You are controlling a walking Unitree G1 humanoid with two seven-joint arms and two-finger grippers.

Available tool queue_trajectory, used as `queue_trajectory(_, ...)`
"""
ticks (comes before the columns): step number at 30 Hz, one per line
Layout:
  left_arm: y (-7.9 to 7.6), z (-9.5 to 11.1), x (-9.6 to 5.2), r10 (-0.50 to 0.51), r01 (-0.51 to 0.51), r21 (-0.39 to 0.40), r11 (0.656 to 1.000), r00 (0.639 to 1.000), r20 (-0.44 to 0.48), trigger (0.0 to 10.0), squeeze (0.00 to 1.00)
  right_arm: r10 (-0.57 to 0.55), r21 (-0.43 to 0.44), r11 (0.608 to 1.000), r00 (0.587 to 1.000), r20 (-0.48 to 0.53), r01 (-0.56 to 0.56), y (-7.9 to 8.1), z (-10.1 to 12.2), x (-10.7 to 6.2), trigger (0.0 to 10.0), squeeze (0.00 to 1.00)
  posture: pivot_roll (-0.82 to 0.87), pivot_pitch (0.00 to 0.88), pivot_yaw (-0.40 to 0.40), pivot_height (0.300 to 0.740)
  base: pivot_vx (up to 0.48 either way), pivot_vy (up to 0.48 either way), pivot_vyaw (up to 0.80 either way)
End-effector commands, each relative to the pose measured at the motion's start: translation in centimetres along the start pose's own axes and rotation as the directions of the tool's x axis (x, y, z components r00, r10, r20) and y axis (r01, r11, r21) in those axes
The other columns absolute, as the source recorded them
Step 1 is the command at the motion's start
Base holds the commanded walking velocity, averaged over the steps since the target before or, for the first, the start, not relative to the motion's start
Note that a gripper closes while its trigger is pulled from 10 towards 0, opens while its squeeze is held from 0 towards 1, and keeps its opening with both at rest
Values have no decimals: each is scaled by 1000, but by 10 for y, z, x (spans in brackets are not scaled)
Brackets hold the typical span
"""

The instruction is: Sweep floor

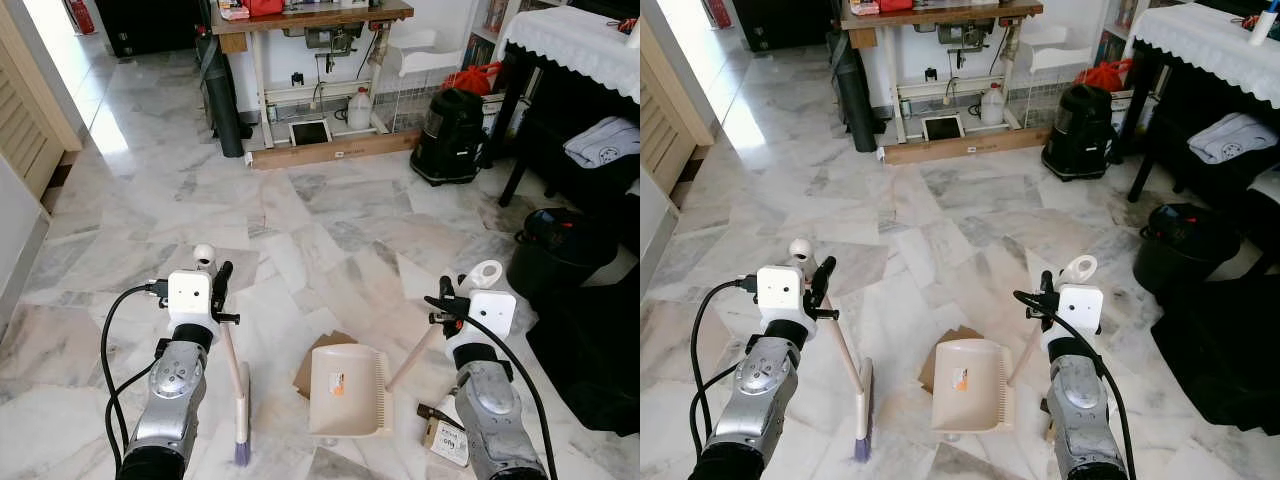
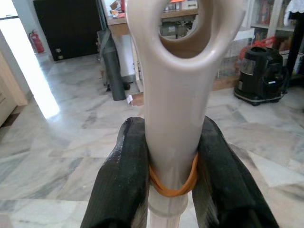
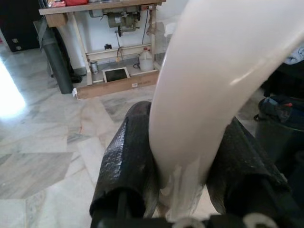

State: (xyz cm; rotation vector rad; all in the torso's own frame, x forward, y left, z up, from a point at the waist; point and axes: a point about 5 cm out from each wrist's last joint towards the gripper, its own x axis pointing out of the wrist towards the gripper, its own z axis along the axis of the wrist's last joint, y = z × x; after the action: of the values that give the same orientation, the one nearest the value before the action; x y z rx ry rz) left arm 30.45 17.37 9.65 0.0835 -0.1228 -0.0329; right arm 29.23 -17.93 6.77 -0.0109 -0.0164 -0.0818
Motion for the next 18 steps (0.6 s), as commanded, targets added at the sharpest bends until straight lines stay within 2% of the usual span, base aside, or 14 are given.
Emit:
queue_trajectory(1,-5,9,2,-69,68,18,998,997,40,10000,0,40,28,999,993,110,-44,9,21,6,10000,0,84,0,36,740,0,0,0)
queue_trajectory(18,-7,9,2,-91,91,10,996,995,37,10000,0,43,34,998,993,114,-47,9,21,6,10000,0,85,0,34,740,0,0,0)
